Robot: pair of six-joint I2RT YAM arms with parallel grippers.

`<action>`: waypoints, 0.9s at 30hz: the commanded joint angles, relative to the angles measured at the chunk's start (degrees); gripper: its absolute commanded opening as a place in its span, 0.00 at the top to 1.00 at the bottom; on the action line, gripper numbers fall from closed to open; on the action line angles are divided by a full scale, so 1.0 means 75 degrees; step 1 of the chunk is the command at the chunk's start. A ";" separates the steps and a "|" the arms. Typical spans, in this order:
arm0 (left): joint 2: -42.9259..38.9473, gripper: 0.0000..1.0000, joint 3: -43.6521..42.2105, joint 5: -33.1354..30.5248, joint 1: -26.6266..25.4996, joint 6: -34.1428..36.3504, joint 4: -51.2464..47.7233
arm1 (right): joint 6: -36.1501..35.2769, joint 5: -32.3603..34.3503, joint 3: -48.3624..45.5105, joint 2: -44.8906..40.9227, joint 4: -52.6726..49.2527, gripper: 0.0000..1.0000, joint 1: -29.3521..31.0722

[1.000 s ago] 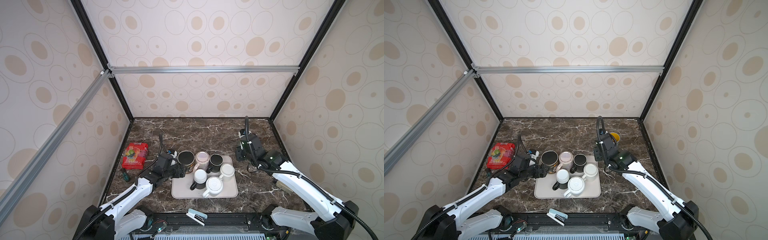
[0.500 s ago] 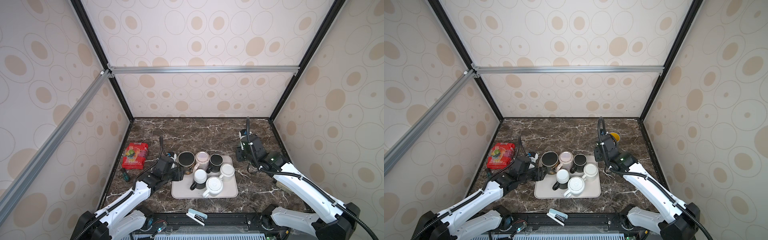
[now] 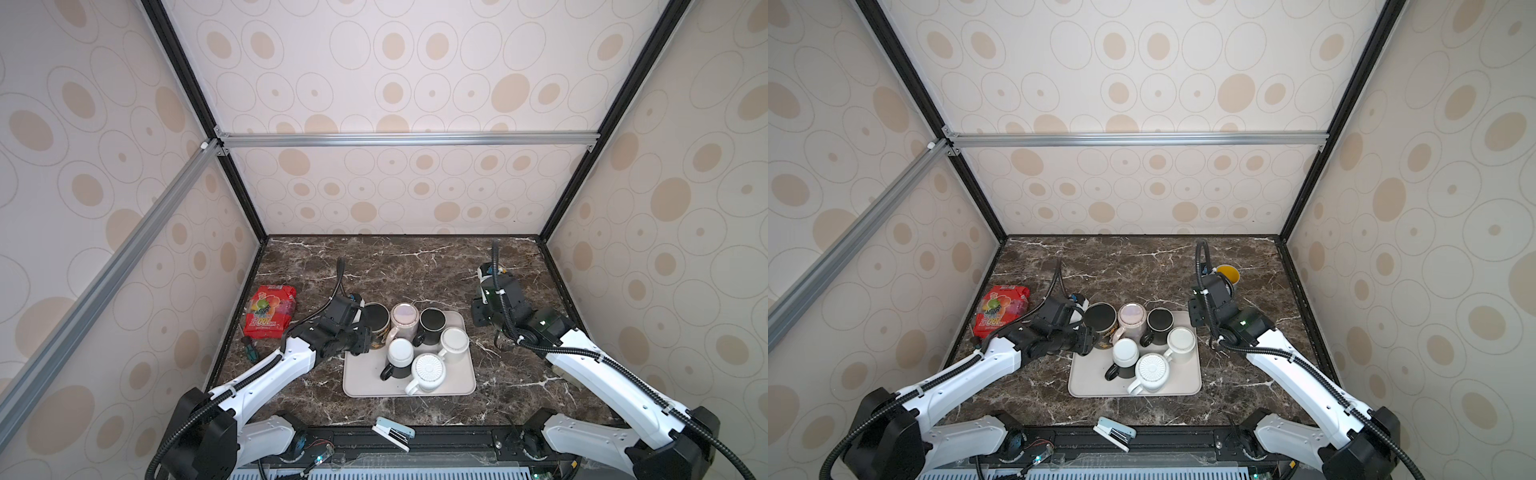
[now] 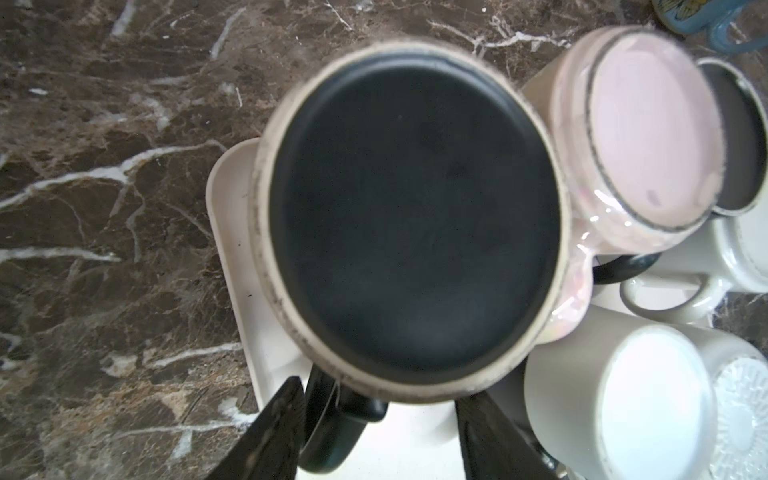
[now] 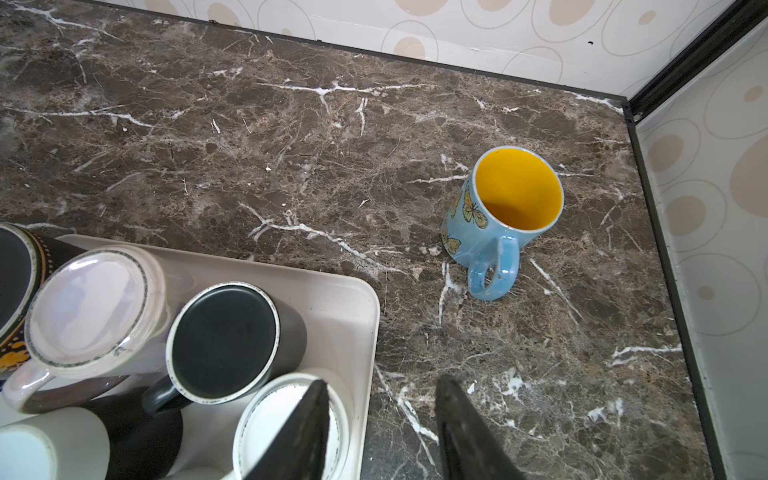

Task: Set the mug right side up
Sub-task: 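Lower the left gripper onto the black skull mug's base and close on it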

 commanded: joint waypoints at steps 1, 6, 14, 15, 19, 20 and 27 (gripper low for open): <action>0.0267 0.42 0.0436 0.0008 -0.0087 0.0496 -0.0402 | -0.0002 0.0069 -0.0089 -0.0121 0.0112 0.56 0.0064; 0.0562 0.44 0.0468 0.0008 -0.0106 0.0530 -0.0424 | 0.0008 0.0046 -0.0122 -0.0081 0.0204 0.56 0.0066; 0.0824 0.48 0.0270 -0.0265 -0.0109 0.0491 -0.0240 | 0.0054 -0.0100 -0.0107 0.0148 0.0338 0.57 0.0066; 0.0860 0.49 0.0258 -0.0271 -0.0106 0.0491 -0.0197 | 0.0065 -0.0128 -0.0113 0.0171 0.0346 0.57 0.0058; 0.0968 0.51 0.0195 -0.0207 -0.0109 0.0456 -0.0051 | 0.0092 -0.0220 -0.0128 0.0177 0.0362 0.57 0.0061; 0.0994 0.53 0.0212 -0.0207 -0.0099 0.0484 -0.0053 | 0.0100 -0.0220 -0.0139 0.0156 0.0368 0.57 0.0065; 0.1164 0.59 0.0384 -0.0311 -0.0108 0.0663 -0.0131 | 0.0133 -0.0279 -0.0220 0.0061 0.0397 0.58 0.0061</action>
